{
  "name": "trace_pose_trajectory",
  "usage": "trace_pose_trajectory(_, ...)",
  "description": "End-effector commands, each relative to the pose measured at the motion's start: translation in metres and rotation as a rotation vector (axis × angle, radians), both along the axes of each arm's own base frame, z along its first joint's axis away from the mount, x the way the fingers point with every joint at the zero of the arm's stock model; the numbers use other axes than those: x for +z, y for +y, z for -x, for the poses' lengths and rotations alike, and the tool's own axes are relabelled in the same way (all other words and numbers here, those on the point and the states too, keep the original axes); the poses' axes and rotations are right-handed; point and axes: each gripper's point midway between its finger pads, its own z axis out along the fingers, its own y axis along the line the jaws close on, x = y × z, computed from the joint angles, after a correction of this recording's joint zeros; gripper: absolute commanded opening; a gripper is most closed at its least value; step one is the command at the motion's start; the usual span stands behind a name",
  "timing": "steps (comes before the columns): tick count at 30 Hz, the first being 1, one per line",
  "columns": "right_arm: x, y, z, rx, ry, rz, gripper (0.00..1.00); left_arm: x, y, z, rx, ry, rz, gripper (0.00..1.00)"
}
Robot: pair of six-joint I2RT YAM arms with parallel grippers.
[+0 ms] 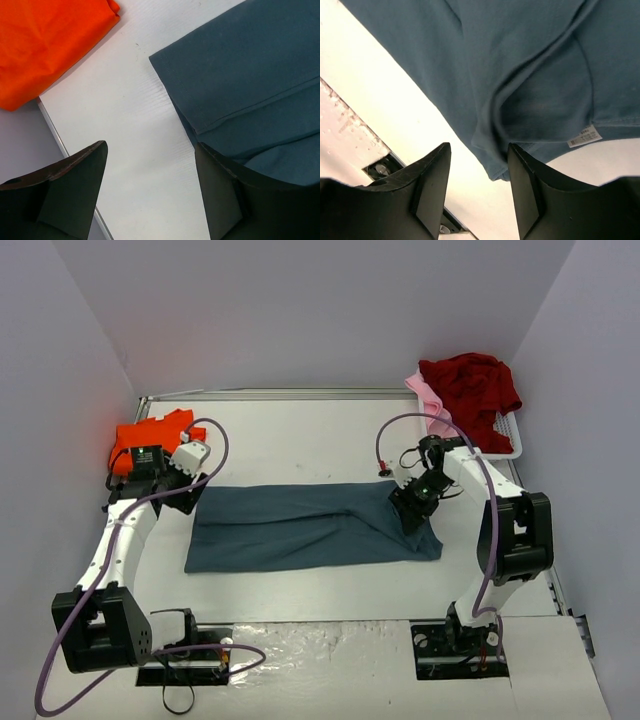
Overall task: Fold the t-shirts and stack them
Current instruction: Fold the other side of the tshirt into a rectangle
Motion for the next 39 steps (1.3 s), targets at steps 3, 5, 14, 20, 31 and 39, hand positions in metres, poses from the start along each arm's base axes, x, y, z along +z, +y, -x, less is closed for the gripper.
trace_pose_trajectory(3,0.006,0.002,0.021,0.074,0.097,-0.016,0.46,0.006,0.002,0.01,0.03,-0.009,0.006,0.69)
trace_pose_trajectory(5,0.016,0.007,0.014,0.075,0.073,-0.04,0.47,0.008,0.002,0.01,0.032,-0.015,0.007,0.69)
trace_pose_trajectory(14,0.024,0.025,-0.038,0.081,0.012,-0.091,0.49,0.012,0.0,0.008,0.047,-0.022,0.026,0.7)
trace_pose_trajectory(20,0.006,0.034,-0.064,0.097,0.043,-0.116,0.49,0.01,0.003,0.009,0.068,-0.016,0.02,0.7)
trace_pose_trajectory(31,-0.022,0.041,-0.083,0.147,0.113,-0.141,0.44,0.009,0.01,0.011,0.108,-0.005,-0.002,0.7)
trace_pose_trajectory(39,-0.014,0.041,-0.076,0.151,0.105,-0.147,0.2,0.016,0.01,0.012,0.112,-0.019,0.005,0.7)
